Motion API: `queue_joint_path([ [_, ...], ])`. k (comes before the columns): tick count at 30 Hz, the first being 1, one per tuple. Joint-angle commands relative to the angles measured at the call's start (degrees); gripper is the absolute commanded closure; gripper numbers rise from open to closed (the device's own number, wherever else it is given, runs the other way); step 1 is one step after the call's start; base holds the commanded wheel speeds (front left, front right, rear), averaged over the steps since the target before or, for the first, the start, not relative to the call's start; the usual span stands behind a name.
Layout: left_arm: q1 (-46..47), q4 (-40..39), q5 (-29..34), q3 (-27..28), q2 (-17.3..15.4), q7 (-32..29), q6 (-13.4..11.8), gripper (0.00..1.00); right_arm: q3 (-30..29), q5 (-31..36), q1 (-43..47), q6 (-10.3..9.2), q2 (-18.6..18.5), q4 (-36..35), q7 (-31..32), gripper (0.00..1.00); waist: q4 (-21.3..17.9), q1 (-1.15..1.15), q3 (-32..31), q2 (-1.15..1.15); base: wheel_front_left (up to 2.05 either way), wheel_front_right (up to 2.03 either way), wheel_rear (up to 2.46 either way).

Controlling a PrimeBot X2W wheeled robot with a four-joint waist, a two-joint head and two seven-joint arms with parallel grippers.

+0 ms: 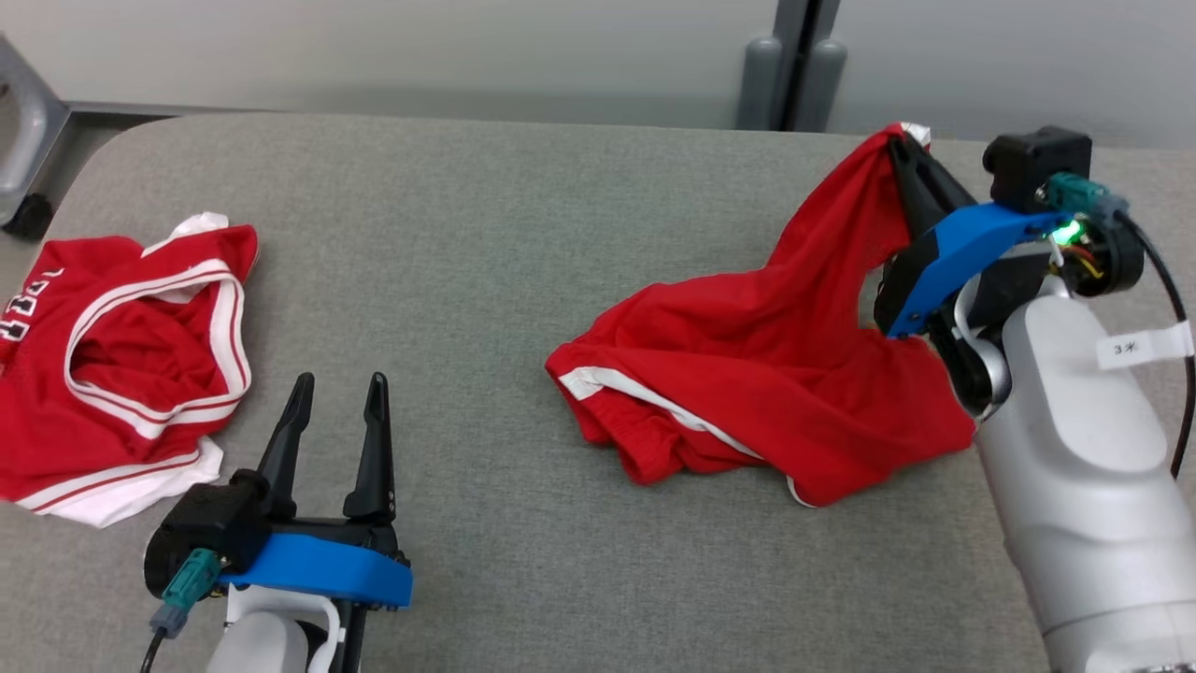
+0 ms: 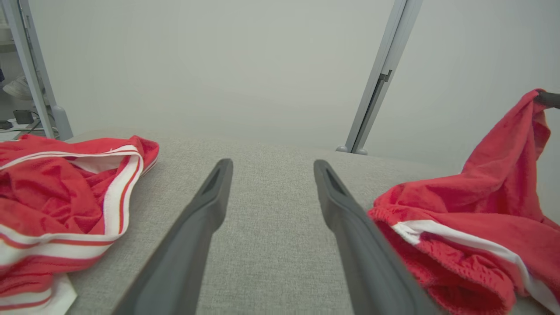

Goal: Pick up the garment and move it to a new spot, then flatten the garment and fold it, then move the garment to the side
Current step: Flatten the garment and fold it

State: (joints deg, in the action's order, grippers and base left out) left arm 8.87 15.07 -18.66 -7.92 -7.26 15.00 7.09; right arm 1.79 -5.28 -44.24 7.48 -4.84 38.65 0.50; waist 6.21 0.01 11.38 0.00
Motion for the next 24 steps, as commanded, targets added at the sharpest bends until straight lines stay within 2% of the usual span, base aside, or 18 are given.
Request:
queue_joint_path([
  [1,1.04,-0.01,0.12,-0.01,-0.08,0.27,0.22,0.0,-0.07,-0.18,-2.29,0.03,-0.66,1.51,-0.67,1.0,1.69,-0.01,1.53,0.0,0.0,0.0,0.0],
  [8,2.62,0.58,0.47,-2.35,0.21,0.27,0.49,0.0,-3.3,2.57,-11.15,0.03,-3.45,9.89,-7.33,1.0,5.01,-0.01,3.05,0.0,0.0,0.0,0.0],
  [9,2.68,0.56,0.46,-2.62,0.17,0.27,0.51,0.0,-3.76,2.9,-12.0,0.03,-3.57,11.12,-8.01,0.98,5.36,-0.01,3.31,0.0,0.0,0.0,0.0],
  [10,2.74,0.57,0.47,-2.81,0.1,0.27,0.52,0.0,-4.25,2.9,-12.68,0.03,-3.43,12.69,-8.32,0.0,5.63,-0.01,3.5,0.0,0.0,0.0,0.0],
  [14,3.22,0.39,0.31,-2.83,-0.19,0.27,0.49,0.0,-4.07,3.08,-14.49,0.02,-3.06,17.91,-9.24,0.0,5.77,-0.01,3.69,0.0,0.0,0.0,0.0],
  [19,1.56,0.61,0.33,-1.81,-0.54,0.27,0.51,0.0,-1.92,0.54,-11.94,0.03,-2.52,22.98,-8.07,0.0,3.83,-0.01,1.99,0.0,0.0,0.0,0.0],
  [24,-0.25,0.53,0.28,-0.4,-0.88,0.27,0.52,0.0,0.41,-3.59,-7.99,0.03,-3.28,22.79,-6.27,0.0,0.82,-0.01,-0.82,0.0,0.0,0.0,0.0],
])
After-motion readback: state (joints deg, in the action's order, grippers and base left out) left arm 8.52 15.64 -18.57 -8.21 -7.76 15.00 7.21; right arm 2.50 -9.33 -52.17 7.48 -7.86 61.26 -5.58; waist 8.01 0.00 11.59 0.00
